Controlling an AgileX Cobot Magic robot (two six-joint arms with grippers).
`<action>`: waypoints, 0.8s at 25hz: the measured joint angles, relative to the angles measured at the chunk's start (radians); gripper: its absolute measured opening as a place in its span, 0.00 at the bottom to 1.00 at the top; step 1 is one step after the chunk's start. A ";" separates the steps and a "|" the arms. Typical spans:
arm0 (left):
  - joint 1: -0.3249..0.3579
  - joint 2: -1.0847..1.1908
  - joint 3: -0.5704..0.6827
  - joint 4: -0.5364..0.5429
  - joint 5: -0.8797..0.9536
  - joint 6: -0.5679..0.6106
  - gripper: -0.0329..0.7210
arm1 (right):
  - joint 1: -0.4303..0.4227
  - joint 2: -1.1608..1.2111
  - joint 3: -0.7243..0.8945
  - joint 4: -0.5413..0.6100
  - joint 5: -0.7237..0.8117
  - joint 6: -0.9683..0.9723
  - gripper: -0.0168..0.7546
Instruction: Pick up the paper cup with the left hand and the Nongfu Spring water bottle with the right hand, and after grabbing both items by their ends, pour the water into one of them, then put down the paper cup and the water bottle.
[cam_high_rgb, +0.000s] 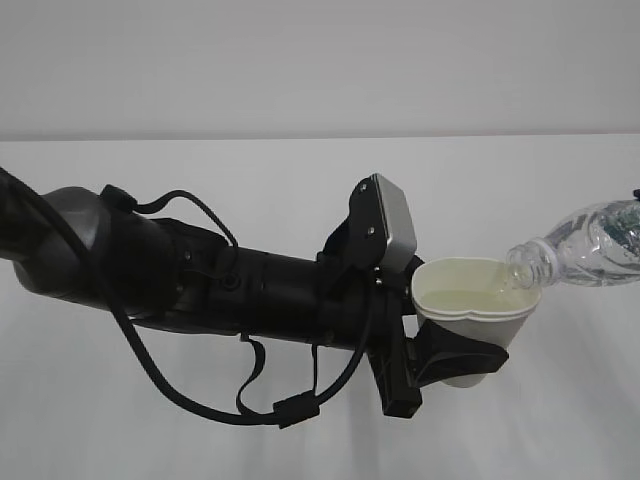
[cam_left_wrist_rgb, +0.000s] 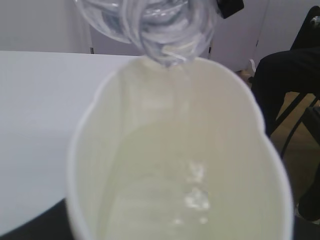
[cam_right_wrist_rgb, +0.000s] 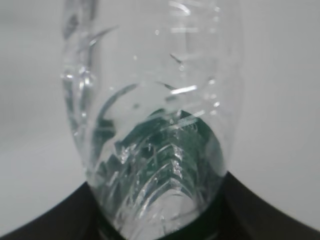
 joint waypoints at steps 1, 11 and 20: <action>0.000 0.000 0.000 0.000 0.000 0.000 0.56 | 0.000 0.000 0.000 0.000 0.000 0.000 0.48; 0.000 0.000 0.000 0.000 0.000 0.000 0.56 | 0.000 0.000 0.000 -0.001 0.002 0.000 0.48; 0.000 0.000 0.000 0.001 0.000 0.000 0.56 | 0.000 0.000 0.000 -0.001 0.002 0.000 0.48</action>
